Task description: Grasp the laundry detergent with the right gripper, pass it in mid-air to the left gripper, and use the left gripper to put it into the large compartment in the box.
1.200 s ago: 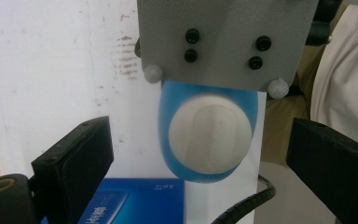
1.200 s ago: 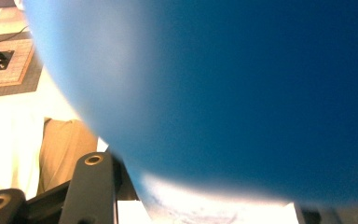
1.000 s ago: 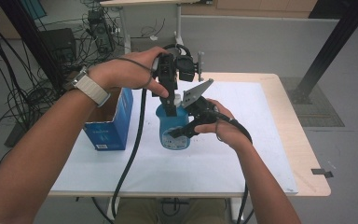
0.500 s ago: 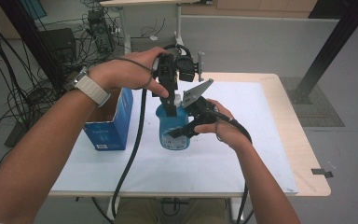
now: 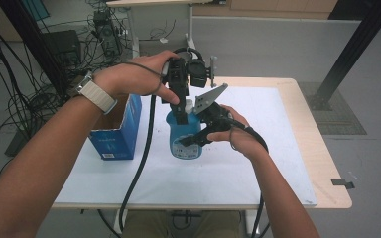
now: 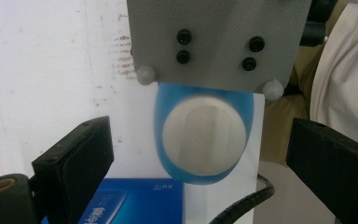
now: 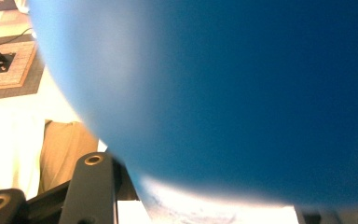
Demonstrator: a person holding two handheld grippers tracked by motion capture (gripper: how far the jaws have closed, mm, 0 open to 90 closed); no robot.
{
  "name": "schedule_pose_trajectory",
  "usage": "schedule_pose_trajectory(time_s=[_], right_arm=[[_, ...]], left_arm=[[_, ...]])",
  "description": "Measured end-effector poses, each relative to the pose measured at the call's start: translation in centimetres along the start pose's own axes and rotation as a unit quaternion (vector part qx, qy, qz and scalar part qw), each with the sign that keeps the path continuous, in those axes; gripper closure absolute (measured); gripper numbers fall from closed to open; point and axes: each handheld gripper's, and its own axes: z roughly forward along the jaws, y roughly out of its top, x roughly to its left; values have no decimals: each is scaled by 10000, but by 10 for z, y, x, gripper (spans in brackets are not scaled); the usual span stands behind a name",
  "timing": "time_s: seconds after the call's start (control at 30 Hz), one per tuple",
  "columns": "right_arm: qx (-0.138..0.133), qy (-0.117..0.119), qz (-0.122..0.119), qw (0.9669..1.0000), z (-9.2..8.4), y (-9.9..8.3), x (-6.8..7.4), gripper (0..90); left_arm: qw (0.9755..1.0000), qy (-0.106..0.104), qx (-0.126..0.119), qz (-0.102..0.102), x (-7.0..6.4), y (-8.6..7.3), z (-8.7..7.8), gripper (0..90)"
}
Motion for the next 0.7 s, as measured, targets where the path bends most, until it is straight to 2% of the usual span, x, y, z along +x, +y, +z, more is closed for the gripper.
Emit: schedule_pose_trajectory(time_s=[0.7], right_arm=[[45, 14, -4, 10000, 1, 1, -1, 439]], left_arm=[[10000, -2, -25, 9, -1, 0, 0, 79]])
